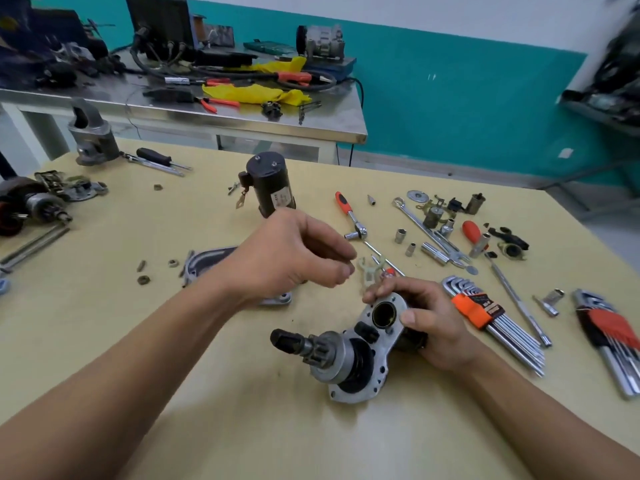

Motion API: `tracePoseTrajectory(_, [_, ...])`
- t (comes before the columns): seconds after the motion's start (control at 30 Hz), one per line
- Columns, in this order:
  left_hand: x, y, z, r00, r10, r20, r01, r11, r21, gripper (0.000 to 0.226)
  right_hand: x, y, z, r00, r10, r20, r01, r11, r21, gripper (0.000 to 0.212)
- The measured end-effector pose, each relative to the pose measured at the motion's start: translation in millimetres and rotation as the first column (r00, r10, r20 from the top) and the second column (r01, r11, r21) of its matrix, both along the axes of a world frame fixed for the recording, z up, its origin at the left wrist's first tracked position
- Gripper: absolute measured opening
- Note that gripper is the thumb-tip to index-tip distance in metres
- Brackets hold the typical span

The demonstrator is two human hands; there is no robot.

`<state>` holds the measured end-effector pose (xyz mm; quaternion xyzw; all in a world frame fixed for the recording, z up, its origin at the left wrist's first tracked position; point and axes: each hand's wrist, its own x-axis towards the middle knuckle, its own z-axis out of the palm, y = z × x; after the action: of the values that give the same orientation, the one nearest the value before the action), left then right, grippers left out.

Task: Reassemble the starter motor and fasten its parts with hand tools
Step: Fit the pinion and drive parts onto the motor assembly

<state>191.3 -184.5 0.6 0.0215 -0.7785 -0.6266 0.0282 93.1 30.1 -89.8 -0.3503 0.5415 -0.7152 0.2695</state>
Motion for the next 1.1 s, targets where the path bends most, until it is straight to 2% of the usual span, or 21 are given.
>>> tracePoseTrajectory(0.13, [-5.5, 14.9, -30.5, 0.993, -0.038, 0.108, 0.028, 0.995, 0.094, 0.027, 0.6, 8.0, -3.9, 0.995, -0.094, -0.020, 0.094, 0.995, 0.021, 0.021])
tracePoseTrajectory(0.3, [-2.0, 20.5, -50.4, 0.987, -0.126, 0.102, 0.109, 0.981, 0.160, 0.029, 1.0, 7.0, -5.1, 0.996, -0.092, -0.009, 0.092, 0.996, 0.014, 0.023])
tracePoseTrajectory(0.6, [-4.5, 25.8, -57.5, 0.992, -0.128, 0.023, 0.118, 0.963, 0.243, 0.019, -1.8, 8.1, -5.8, 0.994, -0.102, -0.027, 0.103, 0.993, 0.058, 0.056])
tracePoseTrajectory(0.97, [-7.7, 28.6, -65.8, 0.986, -0.132, -0.097, 0.149, 0.968, 0.201, 0.012, -2.4, 8.0, -5.9, 0.996, -0.087, -0.010, 0.088, 0.995, 0.054, 0.055])
tracePoseTrajectory(1.1, [-6.9, 28.5, -67.3, 0.979, -0.127, -0.160, 0.140, 0.988, 0.069, 0.013, -2.8, 8.0, -6.8, 0.996, -0.088, -0.007, 0.088, 0.995, 0.051, 0.052])
